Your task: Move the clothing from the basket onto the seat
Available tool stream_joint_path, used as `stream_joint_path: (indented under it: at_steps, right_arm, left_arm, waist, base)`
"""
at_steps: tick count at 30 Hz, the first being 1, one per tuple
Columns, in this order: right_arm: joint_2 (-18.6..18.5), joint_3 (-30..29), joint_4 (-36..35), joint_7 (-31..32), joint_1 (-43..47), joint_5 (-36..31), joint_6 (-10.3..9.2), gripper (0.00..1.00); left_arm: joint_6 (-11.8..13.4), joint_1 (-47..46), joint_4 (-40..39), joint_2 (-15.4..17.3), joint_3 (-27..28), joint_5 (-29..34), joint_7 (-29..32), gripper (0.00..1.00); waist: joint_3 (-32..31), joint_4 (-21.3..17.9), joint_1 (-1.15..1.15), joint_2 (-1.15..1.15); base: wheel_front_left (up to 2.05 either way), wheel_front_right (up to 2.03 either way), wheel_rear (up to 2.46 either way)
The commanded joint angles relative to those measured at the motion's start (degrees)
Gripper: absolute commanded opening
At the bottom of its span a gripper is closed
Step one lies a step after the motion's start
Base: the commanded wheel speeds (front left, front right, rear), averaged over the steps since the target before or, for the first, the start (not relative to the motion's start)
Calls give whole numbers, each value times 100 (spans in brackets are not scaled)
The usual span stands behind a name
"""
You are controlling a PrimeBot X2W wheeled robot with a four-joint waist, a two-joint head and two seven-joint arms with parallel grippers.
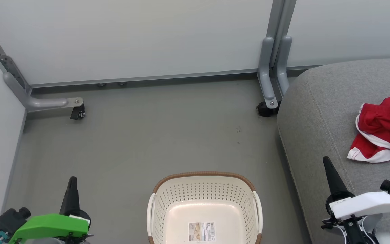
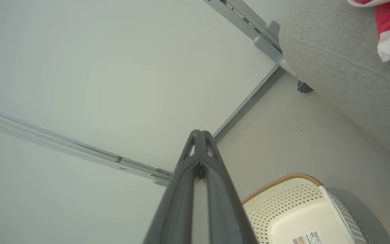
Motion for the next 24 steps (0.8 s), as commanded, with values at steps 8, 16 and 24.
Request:
stream_joint_path:
  at_steps: [8,16,24]
  right_arm:
    - [-27,-70,102,84,-235,609,2,0]
    - [-18,-120,220,154,-327,1056,2,0]
    - [-9,-168,332,219,-407,1471,2,0]
  left_arm:
    - [-75,-225,-36,-18,110,-607,154,0]
    - [-107,-286,-28,-44,168,-1067,273,0]
    - [-140,-338,-19,-66,227,-1487,387,0]
  waist:
    - [8,-1,0,0]
    - [15,-2,0,0]
    - [22,-3,0,0]
  base:
    - [0,0,0]
    - [0,0,0]
    - [0,0,0]
